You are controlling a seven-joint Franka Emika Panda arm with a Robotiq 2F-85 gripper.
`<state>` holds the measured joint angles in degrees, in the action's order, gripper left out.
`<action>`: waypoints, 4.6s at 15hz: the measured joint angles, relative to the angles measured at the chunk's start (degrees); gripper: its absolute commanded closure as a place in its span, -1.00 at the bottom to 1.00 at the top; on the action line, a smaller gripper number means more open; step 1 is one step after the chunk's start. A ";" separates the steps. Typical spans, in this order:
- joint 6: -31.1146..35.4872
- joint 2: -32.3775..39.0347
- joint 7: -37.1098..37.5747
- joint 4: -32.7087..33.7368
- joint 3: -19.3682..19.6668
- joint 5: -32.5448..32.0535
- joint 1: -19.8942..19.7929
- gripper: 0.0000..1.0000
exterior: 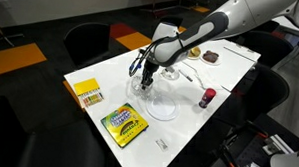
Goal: Take the lid of the glass container, put some candy in it and put the lid back on
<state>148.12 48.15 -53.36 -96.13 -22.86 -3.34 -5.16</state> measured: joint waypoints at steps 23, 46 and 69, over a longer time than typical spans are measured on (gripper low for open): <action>-9.24 -7.48 9.69 2.24 13.84 -6.13 7.74 -1.00; -5.63 -3.61 14.31 -0.38 21.14 -8.67 2.46 -1.00; -5.36 0.14 14.31 7.27 20.75 -9.14 3.32 0.92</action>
<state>142.76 48.29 -39.05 -88.86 -2.11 -12.47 -1.84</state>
